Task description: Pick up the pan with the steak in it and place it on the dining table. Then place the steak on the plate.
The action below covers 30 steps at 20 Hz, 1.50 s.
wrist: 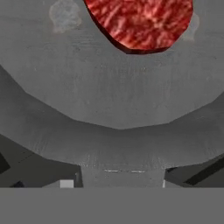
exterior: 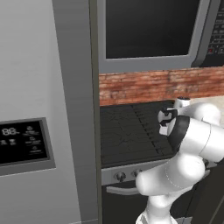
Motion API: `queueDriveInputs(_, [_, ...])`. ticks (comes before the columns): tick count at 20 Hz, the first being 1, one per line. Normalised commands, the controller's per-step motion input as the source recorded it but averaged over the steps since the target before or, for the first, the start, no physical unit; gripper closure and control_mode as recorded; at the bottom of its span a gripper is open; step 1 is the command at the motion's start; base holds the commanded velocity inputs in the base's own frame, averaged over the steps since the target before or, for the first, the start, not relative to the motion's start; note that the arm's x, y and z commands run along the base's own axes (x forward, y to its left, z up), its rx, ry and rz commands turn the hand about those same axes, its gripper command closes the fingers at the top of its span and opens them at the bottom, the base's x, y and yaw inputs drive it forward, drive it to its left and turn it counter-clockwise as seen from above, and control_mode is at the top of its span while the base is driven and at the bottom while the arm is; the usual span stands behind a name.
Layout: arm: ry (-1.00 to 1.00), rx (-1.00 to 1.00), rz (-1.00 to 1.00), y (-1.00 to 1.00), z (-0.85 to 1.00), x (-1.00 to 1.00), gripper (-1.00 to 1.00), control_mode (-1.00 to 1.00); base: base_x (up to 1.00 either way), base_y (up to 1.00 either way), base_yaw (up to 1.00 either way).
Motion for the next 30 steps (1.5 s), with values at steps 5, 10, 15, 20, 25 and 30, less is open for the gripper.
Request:
queueDriveInputs(5, [0.02, 0.0, -0.09, 0.0, 0.18, 0.09, 1.0, -1.0, 0.0, 0.0, 0.0])
queueDriveInputs(10, [0.0, 0.01, -0.09, 0.0, 0.61, -0.05, 1.0, -1.0, 0.0, 0.0, 0.0])
queueDriveInputs(15, [0.0, 0.0, -0.03, 0.03, 0.73, -0.2, 1.0, -1.0, 0.0, 0.0, 0.0])
queueDriveInputs(20, [0.0, -0.06, 0.01, 0.27, 0.72, -0.38, 1.0, -1.0, 0.0, 0.0, 0.0])
queueDriveInputs(25, [0.0, -0.09, 0.05, 0.58, 0.52, -0.56, 1.0, -1.0, 0.0, 0.0, 0.0])
queueDriveInputs(30, [0.0, -0.13, 0.09, 0.7, 0.44, -0.56, 1.0, -1.0, 0.0, 0.0, 0.0])
